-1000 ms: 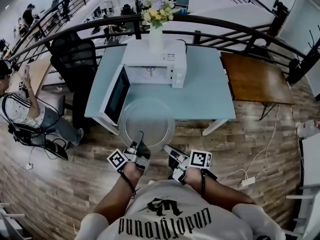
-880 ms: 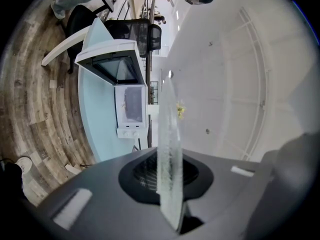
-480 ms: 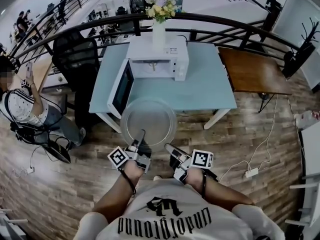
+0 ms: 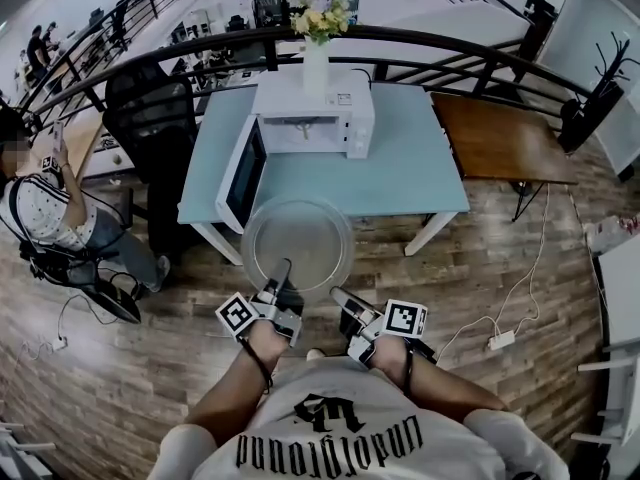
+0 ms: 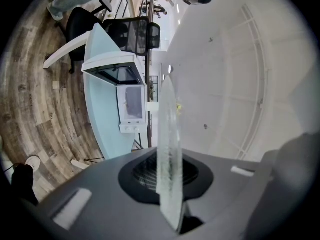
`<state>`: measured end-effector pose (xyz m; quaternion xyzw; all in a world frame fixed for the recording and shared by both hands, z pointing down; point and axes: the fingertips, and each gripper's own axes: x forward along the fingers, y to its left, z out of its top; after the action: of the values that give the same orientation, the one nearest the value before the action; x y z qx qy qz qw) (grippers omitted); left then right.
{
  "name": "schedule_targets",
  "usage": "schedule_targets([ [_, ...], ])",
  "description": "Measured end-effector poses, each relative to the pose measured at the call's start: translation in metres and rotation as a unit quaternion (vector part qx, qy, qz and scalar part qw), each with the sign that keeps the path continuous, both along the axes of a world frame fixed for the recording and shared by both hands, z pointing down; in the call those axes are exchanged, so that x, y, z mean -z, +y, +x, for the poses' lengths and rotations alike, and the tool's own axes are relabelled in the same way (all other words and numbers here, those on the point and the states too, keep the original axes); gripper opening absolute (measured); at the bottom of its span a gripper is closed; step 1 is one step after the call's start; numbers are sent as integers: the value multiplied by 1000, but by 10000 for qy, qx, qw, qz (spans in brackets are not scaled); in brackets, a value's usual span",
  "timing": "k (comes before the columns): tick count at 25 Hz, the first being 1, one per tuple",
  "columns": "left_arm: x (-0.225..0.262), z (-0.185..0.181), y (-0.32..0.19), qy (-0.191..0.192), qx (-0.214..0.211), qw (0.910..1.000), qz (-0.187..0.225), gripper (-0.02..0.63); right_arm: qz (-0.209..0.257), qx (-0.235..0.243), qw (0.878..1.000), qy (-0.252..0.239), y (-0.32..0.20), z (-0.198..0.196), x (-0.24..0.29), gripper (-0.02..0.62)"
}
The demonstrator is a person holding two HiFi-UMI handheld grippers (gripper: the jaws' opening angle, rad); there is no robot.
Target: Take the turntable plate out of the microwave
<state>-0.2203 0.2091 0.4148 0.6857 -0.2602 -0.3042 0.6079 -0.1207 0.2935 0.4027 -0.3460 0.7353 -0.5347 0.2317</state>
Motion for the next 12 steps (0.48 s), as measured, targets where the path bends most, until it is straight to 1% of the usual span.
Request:
schedule_targets([
  [5, 1, 0, 6, 23, -23, 10000, -4, 75, -179, -72, 9997, -142, 8, -1, 0, 32],
  [7, 3, 0, 5, 29, -39, 10000, 7, 75, 22, -39, 10000, -10, 6, -1, 3, 32],
  [8, 4, 1, 5, 35, -44, 10000, 7, 75, 21, -50, 10000, 70, 7, 0, 2, 32],
  [9, 4, 1, 6, 33, -47, 10000, -2, 75, -188, -116, 9997, 124, 10, 3, -3, 32],
  [11, 3, 2, 7, 10, -51, 10000, -27, 75, -758, -283, 9966, 176, 18, 9, -18, 32],
  [12, 2, 3, 8, 5, -54, 10000, -36, 75, -885, -321, 9954, 179, 20, 10, -22, 32],
])
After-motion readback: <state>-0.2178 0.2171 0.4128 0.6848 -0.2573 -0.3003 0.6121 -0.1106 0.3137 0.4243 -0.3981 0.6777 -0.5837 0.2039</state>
